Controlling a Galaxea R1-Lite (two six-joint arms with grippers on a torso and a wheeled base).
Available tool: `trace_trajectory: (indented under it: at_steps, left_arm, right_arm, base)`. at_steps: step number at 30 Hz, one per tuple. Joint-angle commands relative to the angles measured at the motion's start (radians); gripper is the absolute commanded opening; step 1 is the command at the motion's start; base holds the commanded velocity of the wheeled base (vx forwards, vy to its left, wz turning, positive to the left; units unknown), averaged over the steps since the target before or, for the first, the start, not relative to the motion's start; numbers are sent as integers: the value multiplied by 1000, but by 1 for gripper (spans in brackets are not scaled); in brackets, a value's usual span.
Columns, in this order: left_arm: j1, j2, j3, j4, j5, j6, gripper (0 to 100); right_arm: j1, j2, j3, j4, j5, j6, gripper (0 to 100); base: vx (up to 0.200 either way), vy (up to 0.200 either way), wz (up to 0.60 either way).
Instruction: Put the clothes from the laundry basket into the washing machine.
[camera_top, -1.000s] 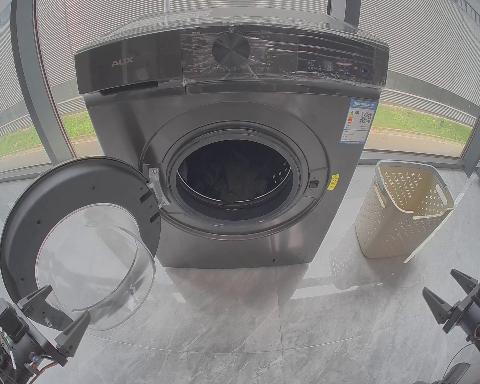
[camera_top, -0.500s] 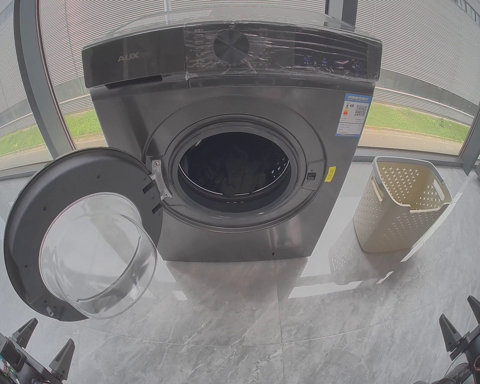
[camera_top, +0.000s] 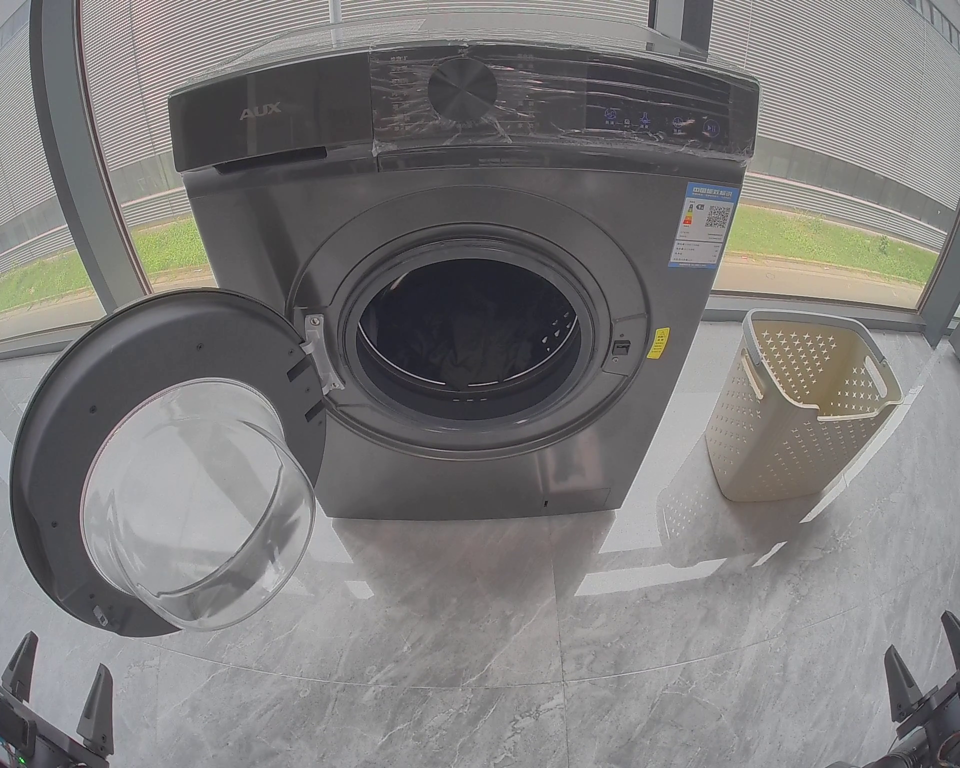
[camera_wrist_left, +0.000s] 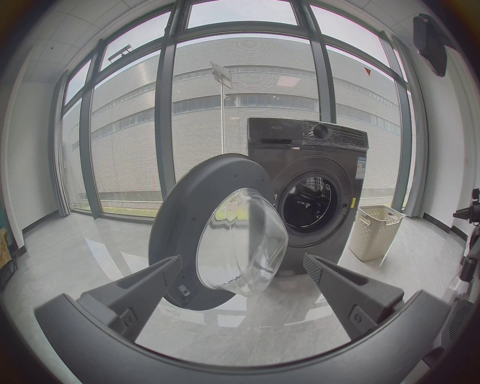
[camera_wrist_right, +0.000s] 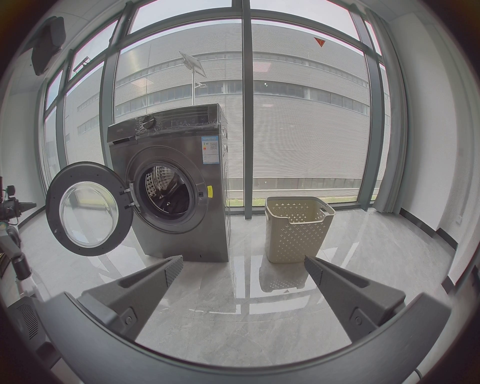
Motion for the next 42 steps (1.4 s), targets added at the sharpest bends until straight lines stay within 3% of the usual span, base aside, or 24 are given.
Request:
trace_trajectory:
  at_steps: [1, 3, 5, 13, 29, 42]
  left_arm:
    - [5, -52, 18, 24, -27, 4, 100]
    - [5, -52, 16, 78, -73, 4, 100]
    - [5, -52, 12, 85, -86, 2, 100]
    - [6, -52, 18, 65, -60, 4, 100]
    - [6, -52, 18, 65, -59, -1, 100]
    - [5, -52, 18, 65, -60, -4, 100]
  right_arm:
    - [14, -63, 18, 6, 13, 4, 100]
    - [14, -65, 18, 6, 11, 5, 100]
    - [14, -65, 18, 6, 11, 10, 100]
    - [13, -65, 18, 5, 14, -4, 100]
    - [14, -65, 18, 5, 14, -4, 100]
    - [14, -65, 18, 5, 14, -4, 100]
  base:
    - [0, 0, 0]
    - [0, 0, 0]
    - [0, 0, 0]
    - [-75, 0, 0]
    - [0, 0, 0]
    - [0, 200, 0]
